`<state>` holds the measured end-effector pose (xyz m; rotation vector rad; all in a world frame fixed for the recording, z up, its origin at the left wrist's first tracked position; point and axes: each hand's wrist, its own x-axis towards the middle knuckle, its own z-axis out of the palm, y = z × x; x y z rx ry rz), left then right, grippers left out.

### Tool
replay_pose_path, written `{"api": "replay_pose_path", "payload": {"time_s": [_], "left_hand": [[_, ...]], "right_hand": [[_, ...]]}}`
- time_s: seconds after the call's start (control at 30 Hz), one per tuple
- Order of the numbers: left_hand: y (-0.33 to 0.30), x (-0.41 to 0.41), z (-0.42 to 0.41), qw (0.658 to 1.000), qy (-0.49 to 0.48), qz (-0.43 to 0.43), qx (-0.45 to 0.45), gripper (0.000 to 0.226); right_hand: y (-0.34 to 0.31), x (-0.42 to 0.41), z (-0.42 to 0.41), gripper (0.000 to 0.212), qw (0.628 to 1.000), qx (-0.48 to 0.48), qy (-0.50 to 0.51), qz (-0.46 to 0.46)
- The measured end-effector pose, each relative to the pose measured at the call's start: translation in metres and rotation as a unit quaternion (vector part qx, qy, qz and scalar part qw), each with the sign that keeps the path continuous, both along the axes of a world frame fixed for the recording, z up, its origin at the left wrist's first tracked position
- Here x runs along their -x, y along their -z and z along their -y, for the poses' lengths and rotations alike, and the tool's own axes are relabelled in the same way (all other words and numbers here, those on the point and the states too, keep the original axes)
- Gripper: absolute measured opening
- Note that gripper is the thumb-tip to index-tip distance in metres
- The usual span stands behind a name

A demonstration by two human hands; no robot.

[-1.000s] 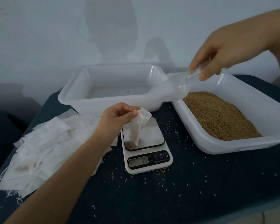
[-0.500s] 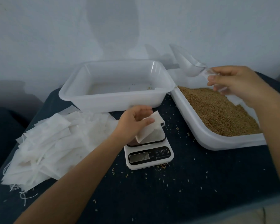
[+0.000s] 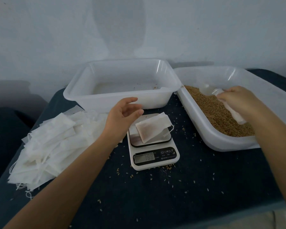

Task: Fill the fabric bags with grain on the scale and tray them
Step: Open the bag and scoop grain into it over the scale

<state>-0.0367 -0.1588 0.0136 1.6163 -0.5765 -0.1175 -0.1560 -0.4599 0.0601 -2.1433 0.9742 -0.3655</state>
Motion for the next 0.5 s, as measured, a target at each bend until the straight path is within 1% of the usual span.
{"api": "replay_pose_path", "payload": {"time_s": [0.1, 0.17, 0.3, 0.4, 0.5], "left_hand": [[0.000, 0.002, 0.001, 1.000, 0.005, 0.002, -0.001, 0.031], [0.001, 0.003, 0.002, 1.000, 0.010, 0.003, -0.002, 0.029], [0.001, 0.006, 0.004, 1.000, 0.017, -0.007, 0.003, 0.027], [0.001, 0.007, 0.004, 1.000, 0.022, -0.012, 0.008, 0.026], [0.003, 0.008, 0.005, 0.999, 0.031, 0.001, -0.021, 0.026]], "right_hand": [[0.002, -0.003, -0.005, 0.025, 0.996, 0.031, -0.006, -0.081], [0.005, -0.005, -0.006, 0.030, 0.991, 0.062, -0.023, -0.116], [0.008, -0.007, -0.007, 0.029, 0.984, 0.093, -0.043, -0.147], [0.009, -0.007, -0.006, 0.034, 0.978, 0.102, -0.055, -0.171], [0.012, -0.006, -0.007, 0.035, 0.974, 0.118, -0.062, -0.183]]}}
